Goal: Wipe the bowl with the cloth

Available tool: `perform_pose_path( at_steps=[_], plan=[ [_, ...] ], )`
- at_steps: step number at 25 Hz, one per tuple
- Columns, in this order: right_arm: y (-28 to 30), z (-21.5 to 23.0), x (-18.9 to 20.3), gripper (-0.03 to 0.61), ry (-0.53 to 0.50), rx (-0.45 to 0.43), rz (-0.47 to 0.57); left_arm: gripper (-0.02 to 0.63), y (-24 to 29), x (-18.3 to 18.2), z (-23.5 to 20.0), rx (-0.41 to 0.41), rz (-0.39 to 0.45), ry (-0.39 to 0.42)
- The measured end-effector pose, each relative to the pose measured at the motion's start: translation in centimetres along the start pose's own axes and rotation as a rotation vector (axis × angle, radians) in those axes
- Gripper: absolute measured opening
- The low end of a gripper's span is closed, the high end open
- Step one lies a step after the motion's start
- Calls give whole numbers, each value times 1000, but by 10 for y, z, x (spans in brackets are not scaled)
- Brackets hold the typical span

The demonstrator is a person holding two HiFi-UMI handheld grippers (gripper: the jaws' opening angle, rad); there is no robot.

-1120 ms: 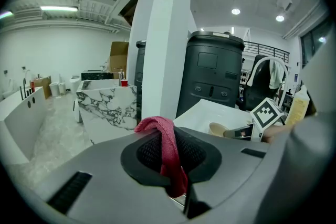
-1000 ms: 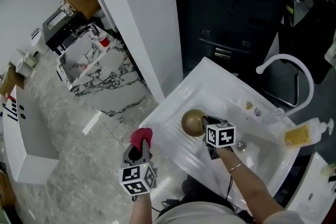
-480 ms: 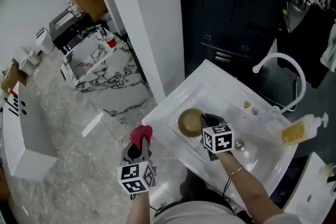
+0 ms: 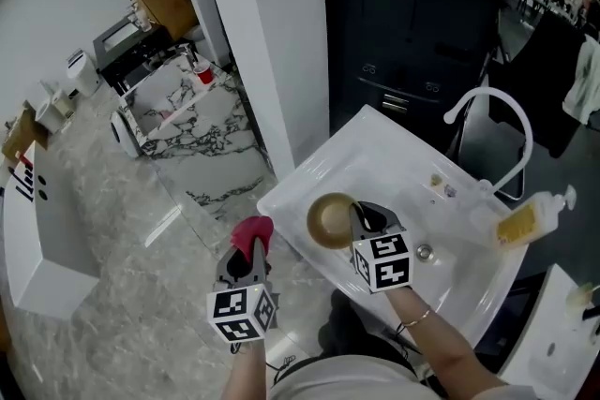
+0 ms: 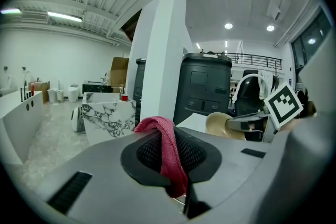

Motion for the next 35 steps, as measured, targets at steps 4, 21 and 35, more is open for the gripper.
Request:
perform_pose_path(
  at_steps=[4, 21, 35],
  plan=[
    [-15, -20, -6, 18, -41, -4, 29, 44, -17, -3, -1, 9, 23, -3],
    [-22, -97, -24, 18, -191, -58, 46, 44, -57, -32, 62, 327, 7, 149],
    [-34, -137, -11, 18, -296, -145, 6, 44, -19, -2, 51, 321, -134, 72]
  ],
)
Point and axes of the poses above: the fingertips, and each gripper's own axes: y forward along the fingers, z to its right, x out of its underside, the point moved 6 cm from there along -y, backward along the fingers, and after that the axes turned 3 degrees about -x, right-handed, at the moved point
